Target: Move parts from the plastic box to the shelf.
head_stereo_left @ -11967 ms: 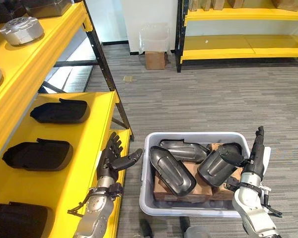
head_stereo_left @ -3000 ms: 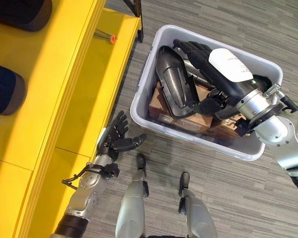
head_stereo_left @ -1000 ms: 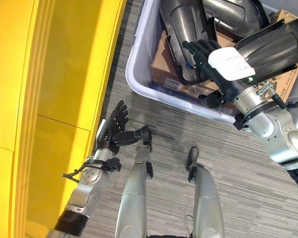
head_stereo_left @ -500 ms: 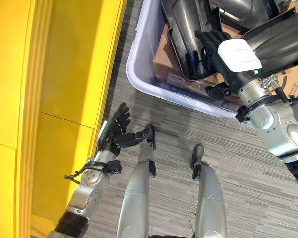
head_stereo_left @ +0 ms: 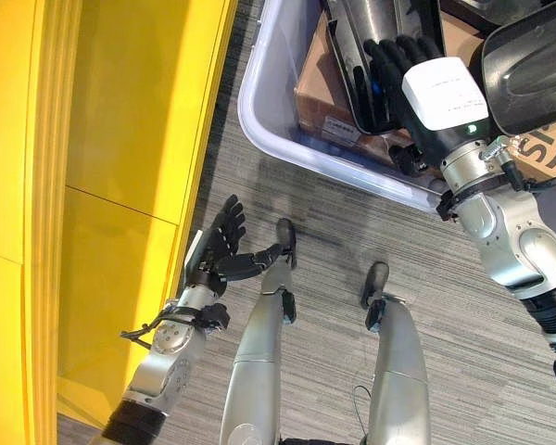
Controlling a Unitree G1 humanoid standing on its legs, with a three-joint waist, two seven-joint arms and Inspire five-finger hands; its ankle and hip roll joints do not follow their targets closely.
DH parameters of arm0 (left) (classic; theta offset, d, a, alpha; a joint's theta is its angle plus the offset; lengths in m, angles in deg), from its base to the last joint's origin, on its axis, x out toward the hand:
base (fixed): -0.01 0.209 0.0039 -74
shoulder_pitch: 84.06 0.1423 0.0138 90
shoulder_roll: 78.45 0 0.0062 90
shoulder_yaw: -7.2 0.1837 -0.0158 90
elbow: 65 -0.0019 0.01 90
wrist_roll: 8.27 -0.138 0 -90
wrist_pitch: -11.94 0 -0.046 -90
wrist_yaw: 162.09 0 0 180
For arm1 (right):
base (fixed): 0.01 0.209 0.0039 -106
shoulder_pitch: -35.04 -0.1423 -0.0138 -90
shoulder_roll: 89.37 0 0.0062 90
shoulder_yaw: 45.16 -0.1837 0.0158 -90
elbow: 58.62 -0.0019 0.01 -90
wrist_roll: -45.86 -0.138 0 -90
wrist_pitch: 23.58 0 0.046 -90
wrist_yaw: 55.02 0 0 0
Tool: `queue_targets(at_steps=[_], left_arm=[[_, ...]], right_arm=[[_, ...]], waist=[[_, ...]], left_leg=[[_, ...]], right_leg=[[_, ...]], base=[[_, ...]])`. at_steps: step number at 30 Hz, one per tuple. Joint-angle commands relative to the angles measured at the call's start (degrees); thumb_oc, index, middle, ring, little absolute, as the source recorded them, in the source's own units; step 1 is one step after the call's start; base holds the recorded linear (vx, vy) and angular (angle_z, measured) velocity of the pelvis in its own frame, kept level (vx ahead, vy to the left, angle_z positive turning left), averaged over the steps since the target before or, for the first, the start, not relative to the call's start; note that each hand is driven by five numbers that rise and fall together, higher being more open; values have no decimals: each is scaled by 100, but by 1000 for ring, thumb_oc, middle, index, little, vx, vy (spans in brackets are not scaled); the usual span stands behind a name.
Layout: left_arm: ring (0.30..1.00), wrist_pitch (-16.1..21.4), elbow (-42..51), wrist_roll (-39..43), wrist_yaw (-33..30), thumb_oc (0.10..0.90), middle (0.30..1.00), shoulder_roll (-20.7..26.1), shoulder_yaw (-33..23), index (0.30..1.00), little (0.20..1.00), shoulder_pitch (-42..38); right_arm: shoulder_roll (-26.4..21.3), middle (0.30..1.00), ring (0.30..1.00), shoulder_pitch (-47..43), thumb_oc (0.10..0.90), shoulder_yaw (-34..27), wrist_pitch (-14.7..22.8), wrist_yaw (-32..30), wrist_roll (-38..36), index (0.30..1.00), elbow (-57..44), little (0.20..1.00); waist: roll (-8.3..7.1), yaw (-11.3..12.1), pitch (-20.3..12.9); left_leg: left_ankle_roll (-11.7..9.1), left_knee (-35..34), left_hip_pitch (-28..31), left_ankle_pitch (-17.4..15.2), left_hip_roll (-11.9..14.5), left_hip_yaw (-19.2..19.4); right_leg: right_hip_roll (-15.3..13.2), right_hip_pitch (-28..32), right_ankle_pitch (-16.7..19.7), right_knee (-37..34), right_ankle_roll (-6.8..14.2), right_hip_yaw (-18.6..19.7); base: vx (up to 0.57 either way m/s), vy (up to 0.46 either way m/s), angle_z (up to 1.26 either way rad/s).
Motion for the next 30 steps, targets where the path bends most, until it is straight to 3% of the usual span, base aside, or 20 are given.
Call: queue_targets(at_steps=[1, 6, 18, 30], left_arm=[[1000, 496, 605, -32, 48, 900, 1000, -87, 71, 1000, 1000, 40], [1000, 499, 617, 0, 88, 900, 1000, -28, 83, 1000, 1000, 49], [1000, 522, 572, -17, 47, 900, 1000, -4, 181, 1000, 1000, -98], [1000, 661, 606, -139, -125, 900, 1000, -5, 132, 1000, 1000, -165]], right_arm=[[-512, 1000, 1000, -956, 900, 92, 112, -435, 323, 1000, -402, 1000], [-559, 1000, 1000, -1114, 900, 360, -150, -438, 101, 1000, -44, 1000], [-421, 1000, 1000, -1784, 900, 841, -342, -312, -332, 1000, 877, 1000], [-423, 1000, 1000, -1713, 900, 899, -471, -431, -293, 1000, 1124, 1000]], waist=[[418, -23, -78], [461, 14, -78], [638, 144, -78], [749, 162, -78]], left_leg=[[-343, 585, 323, -1313, -28, -112], [-346, 618, 248, -1297, -29, -142], [-320, 910, -143, -1366, -57, -222], [-298, 1204, -586, -1433, -72, -275]], right_leg=[[212, 81, 115, -259, -126, -304], [198, -5, 93, -194, -135, -293], [112, -454, -43, 201, -187, -243], [74, -941, -114, 518, -190, -112]], base=[[0, 0, 0], [0, 0, 0], [1, 1, 1], [1, 2, 2]])
